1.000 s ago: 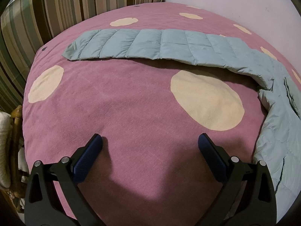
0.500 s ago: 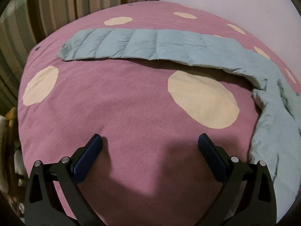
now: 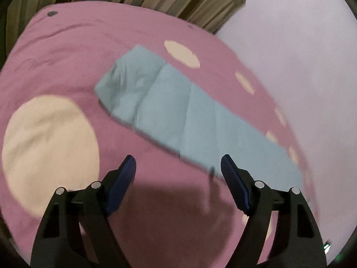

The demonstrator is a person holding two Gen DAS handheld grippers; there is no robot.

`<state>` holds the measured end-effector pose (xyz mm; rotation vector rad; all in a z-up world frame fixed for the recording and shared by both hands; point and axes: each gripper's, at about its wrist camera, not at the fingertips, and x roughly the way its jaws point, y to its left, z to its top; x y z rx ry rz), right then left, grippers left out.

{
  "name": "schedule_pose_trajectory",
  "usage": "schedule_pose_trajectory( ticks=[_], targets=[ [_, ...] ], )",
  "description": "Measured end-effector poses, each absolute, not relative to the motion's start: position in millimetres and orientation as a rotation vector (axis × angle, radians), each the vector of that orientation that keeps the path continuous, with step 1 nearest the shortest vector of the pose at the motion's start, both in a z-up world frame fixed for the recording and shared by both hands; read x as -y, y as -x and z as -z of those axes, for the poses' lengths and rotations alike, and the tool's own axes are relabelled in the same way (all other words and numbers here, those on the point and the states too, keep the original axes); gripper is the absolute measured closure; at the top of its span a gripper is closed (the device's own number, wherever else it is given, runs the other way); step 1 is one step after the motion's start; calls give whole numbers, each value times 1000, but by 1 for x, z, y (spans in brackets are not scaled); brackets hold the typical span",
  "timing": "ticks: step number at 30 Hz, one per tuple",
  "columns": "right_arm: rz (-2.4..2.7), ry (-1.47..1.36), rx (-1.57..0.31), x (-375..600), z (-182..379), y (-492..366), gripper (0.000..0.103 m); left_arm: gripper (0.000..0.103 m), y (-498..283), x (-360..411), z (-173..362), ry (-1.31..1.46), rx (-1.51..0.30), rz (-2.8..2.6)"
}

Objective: Fold large clothes
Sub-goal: 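Move the left tool to the other sleeve cuff and grasp it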

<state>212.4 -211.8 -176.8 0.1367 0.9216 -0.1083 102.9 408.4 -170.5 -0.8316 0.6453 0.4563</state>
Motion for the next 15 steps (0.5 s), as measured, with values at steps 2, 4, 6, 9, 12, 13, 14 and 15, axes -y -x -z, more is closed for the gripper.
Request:
schedule_pose_trajectory(
  ticks=[2, 4, 6, 9, 12, 13, 14, 15],
  targets=[
    [108, -136, -922, 212, 177, -213, 27, 22, -108, -420, 172, 872, -620, -453],
    [109, -133, -921, 212, 177, -213, 27, 22, -115, -431, 176, 922, -589, -468],
    [108, -131, -920, 212, 177, -213, 27, 22, -122, -432, 174, 918, -582, -491],
    [107, -132, -917, 212, 177, -212, 27, 22, -126, -436, 172, 949, -570, -511],
    [105, -132, -917, 212, 177, -212, 27, 22, -116, -446, 168, 1004, -556, -467],
    [105, -131, -917, 212, 177, -212, 27, 22, -112, -450, 167, 1001, -557, -465],
    [105, -132, -918, 212, 177, -212, 27, 22, -108, -452, 166, 983, -570, -464],
    [104, -134, -918, 212, 177, -212, 27, 22, -105, -455, 167, 972, -584, -455]
  ],
)
